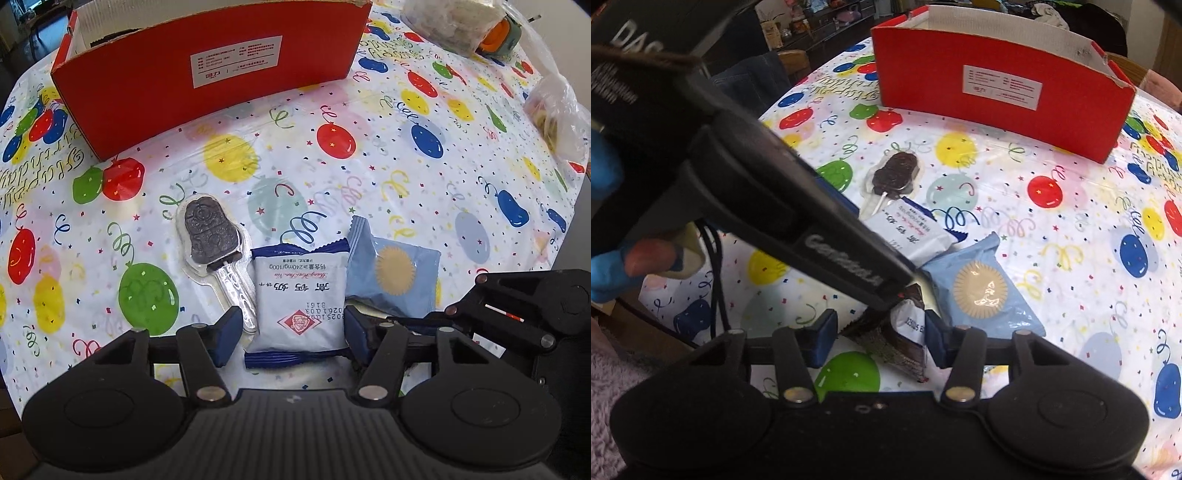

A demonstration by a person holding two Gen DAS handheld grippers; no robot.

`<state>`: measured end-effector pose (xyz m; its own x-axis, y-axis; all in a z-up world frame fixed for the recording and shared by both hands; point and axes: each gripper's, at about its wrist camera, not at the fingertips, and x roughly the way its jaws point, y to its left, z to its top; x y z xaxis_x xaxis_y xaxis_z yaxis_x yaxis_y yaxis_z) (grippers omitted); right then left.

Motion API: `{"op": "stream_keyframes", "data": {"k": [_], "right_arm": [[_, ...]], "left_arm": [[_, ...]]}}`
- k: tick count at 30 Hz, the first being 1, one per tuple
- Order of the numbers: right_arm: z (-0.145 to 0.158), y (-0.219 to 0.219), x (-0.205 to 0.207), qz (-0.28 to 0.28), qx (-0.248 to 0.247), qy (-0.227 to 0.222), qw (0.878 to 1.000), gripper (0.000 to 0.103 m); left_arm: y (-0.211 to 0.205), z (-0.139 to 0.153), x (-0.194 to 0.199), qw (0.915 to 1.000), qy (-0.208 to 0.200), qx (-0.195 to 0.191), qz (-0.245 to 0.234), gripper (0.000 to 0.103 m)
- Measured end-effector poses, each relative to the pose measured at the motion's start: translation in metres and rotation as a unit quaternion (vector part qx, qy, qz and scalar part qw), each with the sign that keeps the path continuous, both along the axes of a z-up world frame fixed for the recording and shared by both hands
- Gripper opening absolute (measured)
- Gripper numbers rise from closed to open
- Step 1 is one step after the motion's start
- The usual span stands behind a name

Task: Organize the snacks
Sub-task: 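Grasp the white milk-candy packet with the left tool while the right tool grasps the dark snack, then carry the white packet and dark snack into the red box and release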

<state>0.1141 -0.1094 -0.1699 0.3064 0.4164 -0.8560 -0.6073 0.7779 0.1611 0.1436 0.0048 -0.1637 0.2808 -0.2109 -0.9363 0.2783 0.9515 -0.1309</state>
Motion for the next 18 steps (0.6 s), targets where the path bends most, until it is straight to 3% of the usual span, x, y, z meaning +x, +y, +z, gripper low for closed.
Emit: {"op": "stream_keyframes", "data": {"k": [3, 18], "right_arm": [[0.001, -0.002, -0.001, -0.003, 0.001, 0.002, 1.0, 0.044], [0.019, -0.019, 0.004, -0.025, 0.027, -0.003, 0.999, 0.033]], "left_arm": [[0.006, 0.002, -0.002, 0.9999, 0.003, -0.016, 0.006, 0.049], [0.047, 0.007, -0.002, 0.9945, 0.018, -0.064, 0.081, 0.047]]}}
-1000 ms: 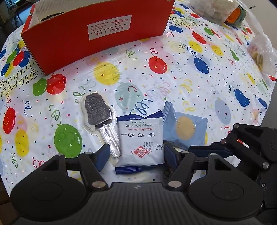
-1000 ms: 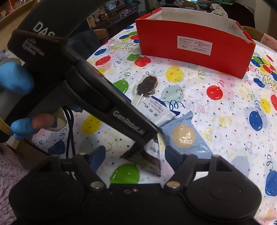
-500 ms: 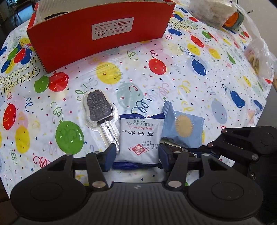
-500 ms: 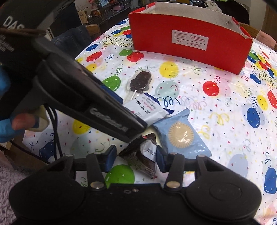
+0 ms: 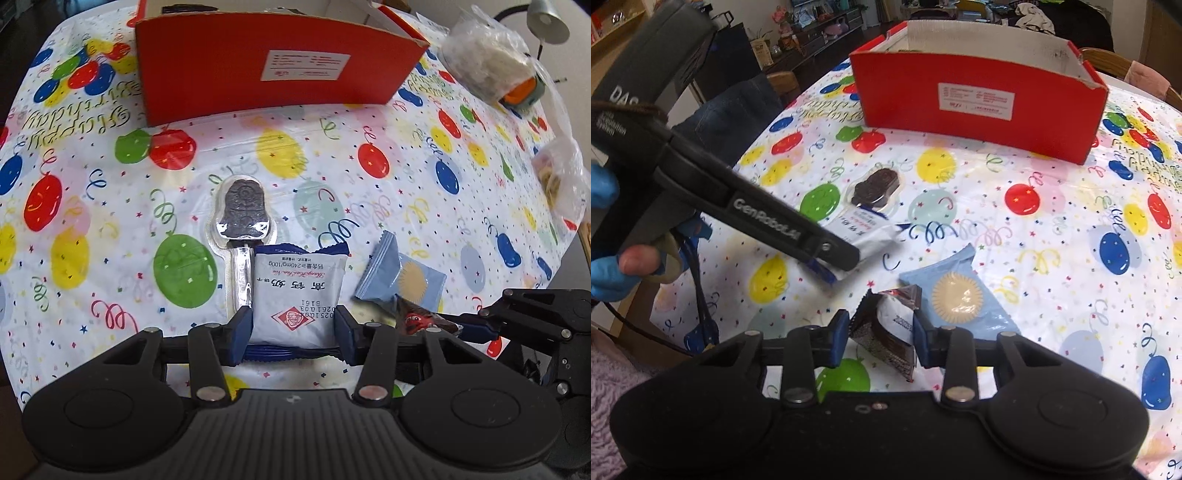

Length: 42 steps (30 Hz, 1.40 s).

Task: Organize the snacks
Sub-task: 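Carry the white packet and dark snack into the red box and release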

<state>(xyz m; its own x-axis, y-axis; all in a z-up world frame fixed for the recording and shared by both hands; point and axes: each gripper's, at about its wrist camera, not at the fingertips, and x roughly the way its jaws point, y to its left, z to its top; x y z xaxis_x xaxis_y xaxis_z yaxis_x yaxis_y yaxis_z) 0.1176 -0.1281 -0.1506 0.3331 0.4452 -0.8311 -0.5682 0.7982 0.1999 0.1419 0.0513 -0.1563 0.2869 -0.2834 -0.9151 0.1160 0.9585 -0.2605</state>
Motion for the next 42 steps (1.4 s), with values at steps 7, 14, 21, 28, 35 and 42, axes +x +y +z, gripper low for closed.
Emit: {"op": "stream_keyframes", "data": {"k": [7, 14, 21, 28, 35, 42], "right_arm": [[0.013, -0.012, 0.008, -0.02, 0.021, -0.007, 1.0, 0.033], [0.022, -0.023, 0.017, -0.043, 0.034, -0.011, 0.998, 0.033], [0.032, -0.032, 0.024, -0.06, 0.048, -0.023, 0.997, 0.033], [0.05, -0.04, 0.039, -0.075, 0.065, -0.044, 0.994, 0.033], [0.073, -0.044, 0.064, -0.081, 0.077, -0.074, 0.991, 0.033], [0.096, -0.044, 0.101, -0.077, 0.074, -0.11, 0.988, 0.033]], "left_arm": [[0.014, 0.01, -0.003, 0.9993, 0.0, -0.027, 0.024, 0.045], [0.026, 0.02, -0.011, 0.9978, 0.001, -0.049, 0.045, 0.044], [0.033, 0.033, -0.01, 0.9966, -0.007, -0.054, 0.062, 0.044], [0.034, 0.059, -0.005, 0.995, -0.039, -0.059, 0.071, 0.044], [0.034, 0.086, 0.009, 0.9924, -0.072, -0.056, 0.082, 0.044], [0.027, 0.11, 0.036, 0.9899, -0.109, -0.046, 0.079, 0.044]]}}
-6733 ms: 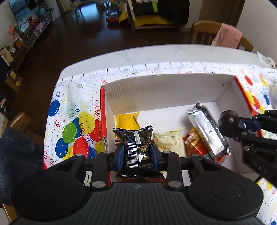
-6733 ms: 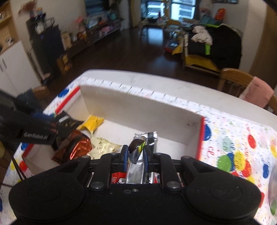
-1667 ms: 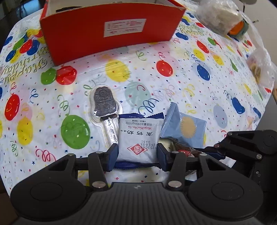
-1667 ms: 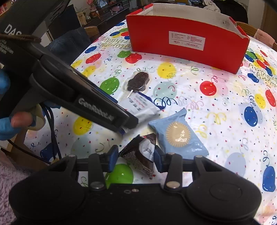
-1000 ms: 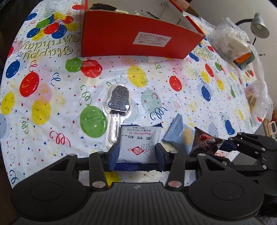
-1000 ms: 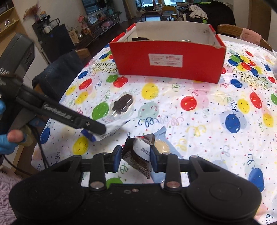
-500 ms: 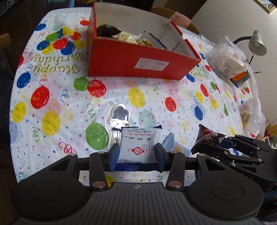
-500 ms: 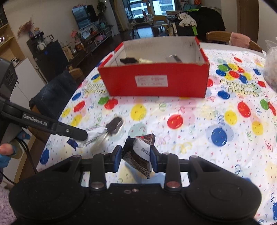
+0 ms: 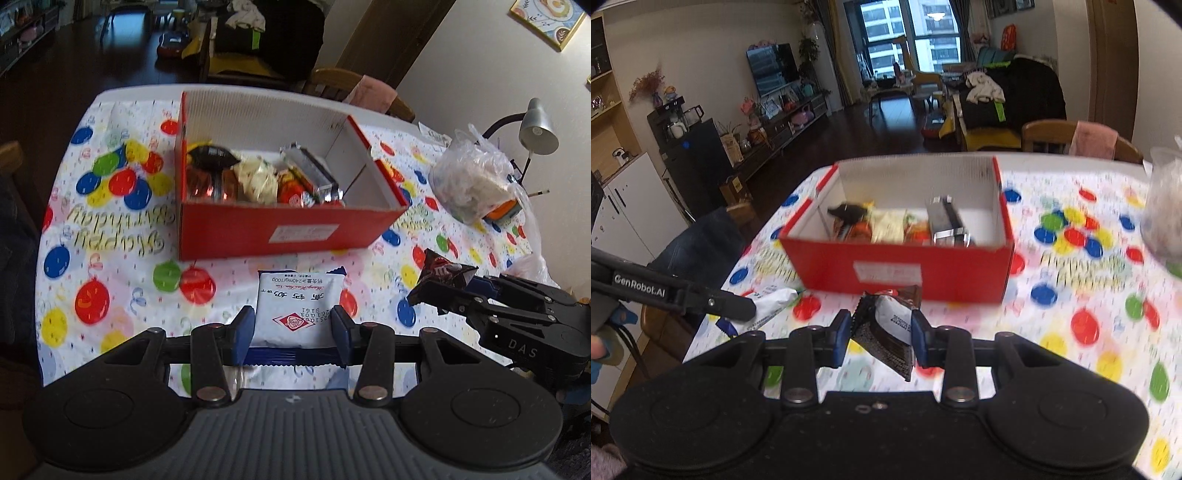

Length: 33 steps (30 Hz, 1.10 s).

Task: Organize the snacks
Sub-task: 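Carry the white packet and dark snack into the red box and release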

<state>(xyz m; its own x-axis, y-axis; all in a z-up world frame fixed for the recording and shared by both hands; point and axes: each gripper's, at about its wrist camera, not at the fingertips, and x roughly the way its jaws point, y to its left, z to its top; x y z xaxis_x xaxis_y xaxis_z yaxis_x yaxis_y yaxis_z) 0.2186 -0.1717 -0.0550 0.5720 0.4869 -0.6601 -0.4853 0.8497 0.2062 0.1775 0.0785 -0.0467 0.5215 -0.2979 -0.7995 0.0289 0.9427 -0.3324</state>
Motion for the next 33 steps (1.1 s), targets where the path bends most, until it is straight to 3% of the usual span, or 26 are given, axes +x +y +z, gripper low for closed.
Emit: {"op": "stream_keyframes", "data": {"k": [8, 17, 33], "right_arm": [[0.009, 0.004, 0.049, 0.002, -0.002, -0.014, 1.0, 0.033], [0.005, 0.008, 0.109, 0.007, 0.005, 0.01, 1.0, 0.033], [-0.019, 0.048, 0.196, 0.044, -0.033, 0.065, 0.996, 0.033]], "left_arm": [[-0.005, 0.015, 0.038, 0.9994, -0.024, 0.021, 0.009, 0.044], [-0.007, 0.02, 0.09, 0.9976, -0.033, 0.056, 0.024, 0.044], [-0.014, 0.002, 0.195, 0.9891, -0.004, 0.14, 0.045, 0.044]]}}
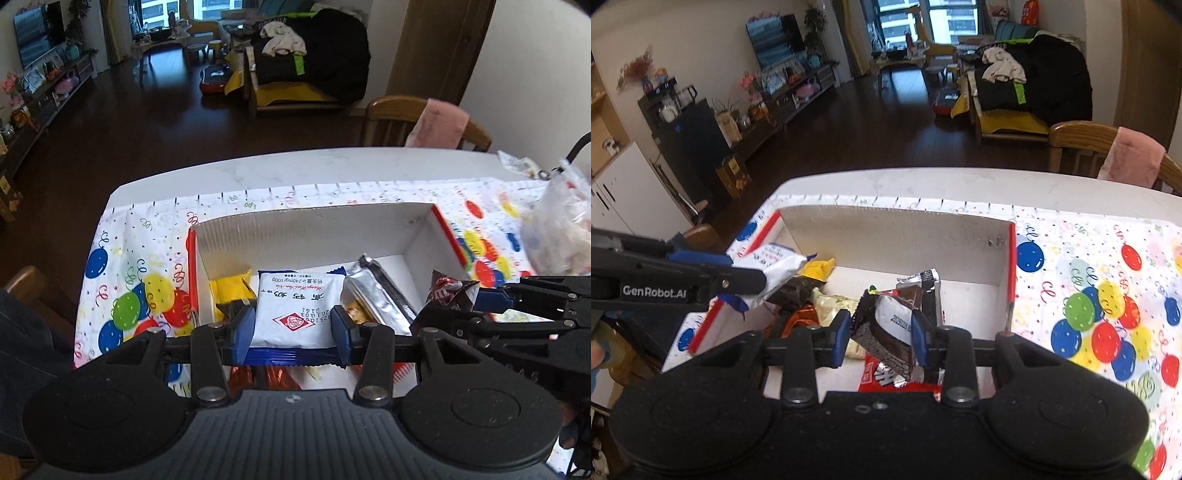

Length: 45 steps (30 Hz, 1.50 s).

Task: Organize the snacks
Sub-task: 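Carry the white packet and dark snack into the red box and release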

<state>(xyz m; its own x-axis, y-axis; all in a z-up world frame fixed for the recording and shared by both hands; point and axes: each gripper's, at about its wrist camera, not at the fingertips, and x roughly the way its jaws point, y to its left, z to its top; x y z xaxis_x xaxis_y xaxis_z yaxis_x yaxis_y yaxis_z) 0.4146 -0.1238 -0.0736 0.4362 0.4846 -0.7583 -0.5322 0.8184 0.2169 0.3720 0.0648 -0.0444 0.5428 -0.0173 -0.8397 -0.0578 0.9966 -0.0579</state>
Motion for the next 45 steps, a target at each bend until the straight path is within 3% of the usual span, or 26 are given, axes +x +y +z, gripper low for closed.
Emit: {"op": "stream_keyframes", "data": {"k": [4, 6, 12, 20, 33, 45], "right_arm": [[-0.013, 0.013, 0.016, 0.021, -0.025, 0.017, 0.999, 0.033], [-0.018, 0.02, 0.021, 0.031, -0.037, 0.021, 0.999, 0.033], [-0.034, 0.038, 0.029, 0.053, -0.063, 0.024, 0.996, 0.033], [-0.042, 0.04, 0.032, 0.059, -0.072, 0.022, 0.995, 0.039], [-0.025, 0.025, 0.021, 0.04, -0.055, 0.017, 0.998, 0.049], [0.008, 0.006, -0.014, 0.011, -0.014, -0.001, 1.0, 0.055]], "left_arm": [[-0.002, -0.012, 0.02, 0.9997, 0.021, 0.009, -0.01, 0.044], [-0.005, -0.015, 0.029, 0.9994, 0.028, 0.017, -0.016, 0.034], [-0.012, -0.033, 0.05, 0.9964, 0.067, 0.041, -0.03, 0.033], [-0.006, -0.046, 0.049, 0.9955, 0.085, 0.034, -0.022, 0.033], [-0.001, -0.038, 0.029, 0.9974, 0.069, 0.012, -0.016, 0.034], [-0.001, -0.01, -0.007, 0.9992, 0.032, -0.001, -0.024, 0.047]]}}
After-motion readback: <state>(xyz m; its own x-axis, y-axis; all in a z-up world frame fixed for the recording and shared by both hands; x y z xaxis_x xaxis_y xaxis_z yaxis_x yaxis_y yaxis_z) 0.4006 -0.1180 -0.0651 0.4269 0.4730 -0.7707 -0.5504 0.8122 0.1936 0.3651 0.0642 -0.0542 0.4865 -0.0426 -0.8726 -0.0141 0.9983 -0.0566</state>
